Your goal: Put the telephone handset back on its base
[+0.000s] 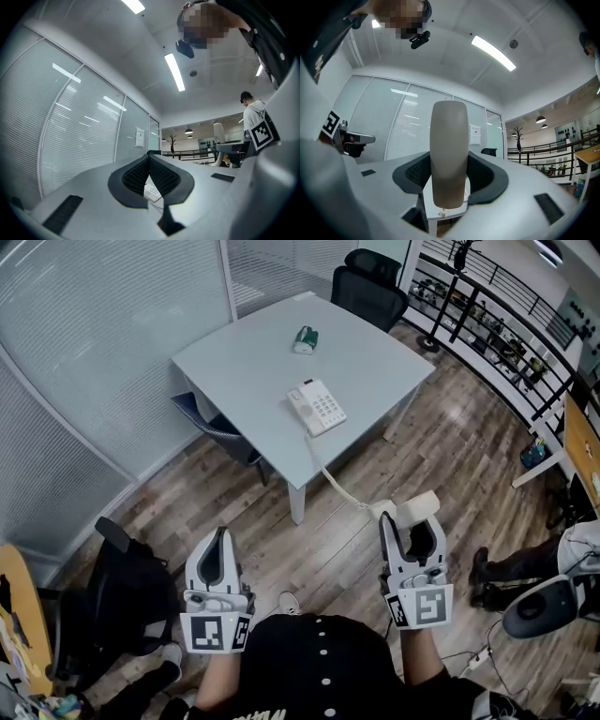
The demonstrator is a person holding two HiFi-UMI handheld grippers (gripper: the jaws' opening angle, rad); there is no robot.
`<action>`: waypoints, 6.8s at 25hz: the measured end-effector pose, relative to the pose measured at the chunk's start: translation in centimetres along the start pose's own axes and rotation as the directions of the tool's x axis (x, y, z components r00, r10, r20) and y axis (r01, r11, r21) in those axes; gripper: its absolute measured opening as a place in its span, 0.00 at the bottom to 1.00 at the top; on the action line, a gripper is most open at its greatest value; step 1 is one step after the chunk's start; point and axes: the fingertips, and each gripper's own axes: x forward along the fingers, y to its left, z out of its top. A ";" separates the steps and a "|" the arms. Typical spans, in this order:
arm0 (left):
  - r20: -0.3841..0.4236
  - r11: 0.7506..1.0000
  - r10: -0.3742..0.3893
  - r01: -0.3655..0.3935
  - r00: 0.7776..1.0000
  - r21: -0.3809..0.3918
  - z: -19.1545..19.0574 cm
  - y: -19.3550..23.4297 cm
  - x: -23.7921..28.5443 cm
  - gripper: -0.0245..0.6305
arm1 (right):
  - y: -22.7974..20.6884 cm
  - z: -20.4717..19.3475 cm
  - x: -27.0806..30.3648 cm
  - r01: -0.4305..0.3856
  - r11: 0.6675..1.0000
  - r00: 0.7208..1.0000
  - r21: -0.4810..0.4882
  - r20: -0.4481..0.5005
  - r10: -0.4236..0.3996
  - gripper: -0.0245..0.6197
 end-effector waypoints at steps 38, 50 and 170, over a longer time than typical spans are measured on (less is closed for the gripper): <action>-0.051 0.998 -0.056 0.056 0.997 -0.010 -3.8 5.0 9.2 0.06 | -0.2 -3.5 11.2 -0.003 1.000 0.999 0.027 -0.047 0.004 0.40; -0.045 0.999 -0.038 0.039 0.998 0.008 -3.6 4.7 15.0 0.06 | -3.8 -3.9 16.0 -0.018 0.998 0.999 0.060 -0.038 0.020 0.40; -0.238 0.984 0.119 -0.147 0.964 -0.104 -13.3 17.1 31.6 0.06 | -2.1 -33.6 42.7 -0.189 0.970 0.732 0.151 -0.637 0.241 0.40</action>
